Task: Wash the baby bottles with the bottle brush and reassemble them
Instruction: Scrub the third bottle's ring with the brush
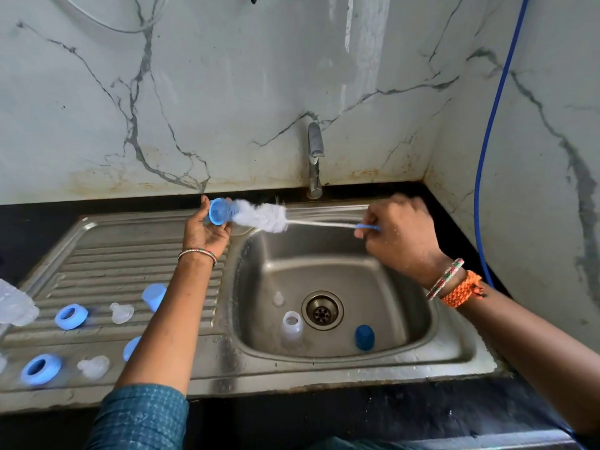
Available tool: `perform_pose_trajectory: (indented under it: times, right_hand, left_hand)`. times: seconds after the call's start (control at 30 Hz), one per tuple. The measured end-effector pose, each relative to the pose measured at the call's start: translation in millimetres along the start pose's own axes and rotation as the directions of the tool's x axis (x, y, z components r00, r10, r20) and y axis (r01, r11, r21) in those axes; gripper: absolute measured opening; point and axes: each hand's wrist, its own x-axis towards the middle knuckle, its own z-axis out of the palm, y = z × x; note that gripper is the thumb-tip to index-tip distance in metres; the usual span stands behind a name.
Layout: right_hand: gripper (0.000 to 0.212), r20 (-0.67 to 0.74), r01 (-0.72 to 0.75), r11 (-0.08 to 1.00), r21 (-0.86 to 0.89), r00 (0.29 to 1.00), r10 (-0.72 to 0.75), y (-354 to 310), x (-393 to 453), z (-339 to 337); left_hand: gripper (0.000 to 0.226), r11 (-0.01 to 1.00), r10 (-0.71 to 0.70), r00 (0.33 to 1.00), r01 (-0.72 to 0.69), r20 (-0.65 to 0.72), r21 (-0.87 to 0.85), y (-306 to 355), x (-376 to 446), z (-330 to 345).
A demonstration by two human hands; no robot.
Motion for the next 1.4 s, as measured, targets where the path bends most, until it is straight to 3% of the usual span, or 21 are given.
perform_pose_trajectory:
  times: [0.03, 0.1, 0.13, 0.17, 0.23, 0.33, 0.4, 0.43, 0.5, 0.53, 0.6, 0.73, 0.87, 0.9, 0.97, 1.03, 1.07, 1.23, 1.3, 1.33, 1.4]
  right_hand:
    - [0.026, 0.208, -0.088, 0.992, 0.089, 0.976, 0.068, 0, 1, -2]
    - [0.044, 0.62, -0.312, 0.903, 0.295, 0.781, 0.067, 0, 0, -4]
    - [0.048, 0.723, -0.401, 0.84, 0.366, 0.691, 0.015, 1, 0, -4]
    - [0.048, 0.754, -0.445, 0.799, 0.404, 0.657, -0.015, 2, -1, -3]
    - [0.043, 0.661, -0.343, 0.86, 0.379, 0.75, 0.008, 2, -1, -3]
    - [0.027, 0.266, -0.065, 0.997, 0.03, 0.962, 0.055, 3, 0, -1]
    - [0.017, 0.019, -0.004, 0.998, -0.06, 1.0, 0.005, -1, -2, 0]
    - [0.014, 0.002, -0.011, 0.998, -0.066, 1.0, 0.011, -2, -1, -1]
    - [0.02, 0.234, -0.094, 0.995, 0.031, 0.969, 0.084, 0, 4, -3]
    - [0.03, 0.412, -0.175, 0.975, 0.139, 0.905, 0.104, 2, 6, -4]
    - [0.041, 0.564, -0.291, 0.918, 0.271, 0.82, 0.094, 6, 5, -4]
    - [0.032, 0.305, -0.164, 0.98, 0.116, 0.944, 0.122, 14, 7, 6]
    - [0.012, 0.024, -0.1, 0.986, 0.13, 0.995, 0.098, 6, 10, 7]
    - [0.012, 0.059, -0.091, 0.987, 0.132, 0.995, 0.084, 5, 12, 6]
    - [0.026, 0.346, -0.187, 0.943, 0.274, 0.935, 0.085, 6, 16, 4]
    - [0.039, 0.624, -0.394, 0.831, 0.393, 0.778, 0.074, 5, 13, 2]
    - [0.041, 0.664, -0.429, 0.8, 0.42, 0.746, 0.052, 6, 12, 3]
    - [0.013, 0.404, -0.15, 0.864, 0.48, 0.912, -0.065, 13, 10, 12]
    - [0.003, 0.183, 0.005, 0.92, 0.392, 0.979, -0.084, 13, 5, 17]
    - [0.007, 0.006, 0.136, 0.957, 0.256, 0.99, -0.142, 12, 1, 17]
    - [0.018, -0.26, 0.399, 0.917, -0.008, 0.884, -0.388, 12, -3, 20]
  left_hand:
    - [0.068, 1.0, 0.005, 1.0, -0.005, 0.022, -0.013, 0, -1, 0]
    - [0.059, 0.999, 0.005, 0.998, -0.003, 0.056, -0.04, 1, -3, 2]
    - [0.066, 0.999, 0.001, 0.998, 0.002, 0.065, -0.046, 0, -3, 3]
    - [0.076, 0.999, 0.008, 0.998, -0.005, 0.064, -0.044, 0, -3, 2]
    - [0.084, 0.998, 0.026, 0.999, -0.024, 0.046, -0.054, 0, 0, -3]
    - [0.075, 0.997, 0.015, 1.0, -0.013, 0.026, -0.07, 0, 3, -7]
    - [0.05, 0.999, -0.002, 1.0, 0.002, -0.005, -0.038, -2, 0, -4]
    - [0.034, 0.999, -0.007, 1.0, 0.006, -0.023, -0.037, -3, -2, -2]
    - [0.012, 0.998, -0.014, 0.999, 0.011, -0.036, -0.068, -6, -2, 0]
    - [0.007, 0.997, -0.015, 1.0, 0.013, -0.019, -0.081, -6, -4, 1]
    - [0.027, 0.997, -0.014, 0.999, 0.017, 0.042, -0.078, -3, -6, 2]
    - [0.06, 0.994, -0.004, 0.995, 0.015, 0.102, -0.113, 0, 1, -7]
    - [0.043, 0.999, 0.021, 0.998, -0.018, 0.052, -0.05, -5, 2, -6]
    - [0.028, 0.999, 0.015, 0.999, -0.014, 0.03, -0.047, -6, 0, -4]
    - [0.016, 0.998, 0.006, 1.0, -0.005, 0.017, -0.068, -6, -2, -5]
    - [0.042, 0.999, 0.007, 0.998, -0.004, 0.06, -0.043, -5, -1, -8]
    - [0.05, 0.999, 0.019, 0.996, -0.015, 0.086, -0.042, -3, -1, -8]
    - [0.059, 0.993, 0.044, 0.998, -0.039, 0.043, -0.114, 3, 6, -13]
    - [0.058, 0.99, 0.048, 0.999, -0.049, -0.012, -0.13, 3, 7, -13]
    - [0.052, 0.992, 0.051, 0.998, -0.054, -0.032, -0.116, 2, 7, -12]
    - [0.022, 0.995, 0.064, 0.995, -0.07, -0.08, -0.076, 2, 4, -7]
